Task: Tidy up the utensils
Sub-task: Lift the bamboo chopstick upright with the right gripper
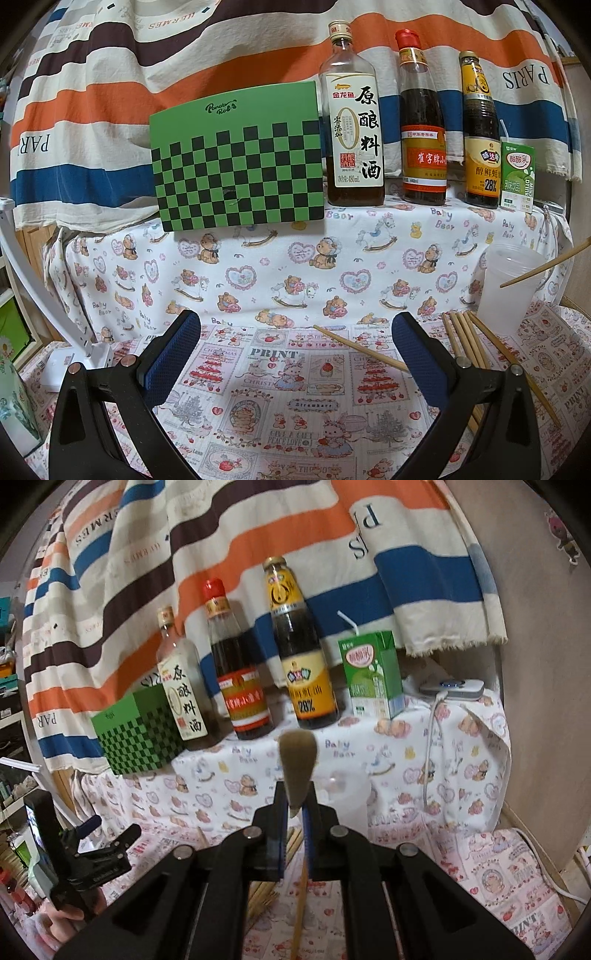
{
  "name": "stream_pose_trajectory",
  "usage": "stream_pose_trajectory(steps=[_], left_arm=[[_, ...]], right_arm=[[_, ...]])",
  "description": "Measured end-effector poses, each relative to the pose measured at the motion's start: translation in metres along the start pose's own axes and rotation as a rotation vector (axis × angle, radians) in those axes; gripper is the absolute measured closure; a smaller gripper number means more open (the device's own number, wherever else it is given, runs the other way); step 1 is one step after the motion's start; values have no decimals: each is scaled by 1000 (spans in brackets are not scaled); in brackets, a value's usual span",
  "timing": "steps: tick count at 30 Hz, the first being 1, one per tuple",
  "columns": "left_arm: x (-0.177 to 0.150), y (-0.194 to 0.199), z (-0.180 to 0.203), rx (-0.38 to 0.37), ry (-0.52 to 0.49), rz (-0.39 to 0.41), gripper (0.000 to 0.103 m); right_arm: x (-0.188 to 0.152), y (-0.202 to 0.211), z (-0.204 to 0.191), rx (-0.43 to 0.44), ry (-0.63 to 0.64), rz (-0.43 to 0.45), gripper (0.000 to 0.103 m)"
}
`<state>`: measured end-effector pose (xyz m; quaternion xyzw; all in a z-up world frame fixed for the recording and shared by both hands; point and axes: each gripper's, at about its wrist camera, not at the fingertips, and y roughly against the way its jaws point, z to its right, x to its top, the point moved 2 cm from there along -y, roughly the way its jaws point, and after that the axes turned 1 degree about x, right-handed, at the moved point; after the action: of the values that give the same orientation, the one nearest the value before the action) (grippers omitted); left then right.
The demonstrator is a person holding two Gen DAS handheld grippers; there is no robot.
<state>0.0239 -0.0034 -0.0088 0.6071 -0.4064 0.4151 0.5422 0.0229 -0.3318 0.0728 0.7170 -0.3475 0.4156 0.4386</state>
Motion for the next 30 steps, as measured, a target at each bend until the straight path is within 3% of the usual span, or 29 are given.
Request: stream_pose_trajectory(steps=[6, 30], left_arm=[[0, 0, 0, -1, 0, 0, 0], [0, 0, 0, 0, -1, -1, 0]], right_arm=[[-3, 1, -2, 25, 11, -6, 96], [-4, -2, 2, -13, 15, -9, 96]])
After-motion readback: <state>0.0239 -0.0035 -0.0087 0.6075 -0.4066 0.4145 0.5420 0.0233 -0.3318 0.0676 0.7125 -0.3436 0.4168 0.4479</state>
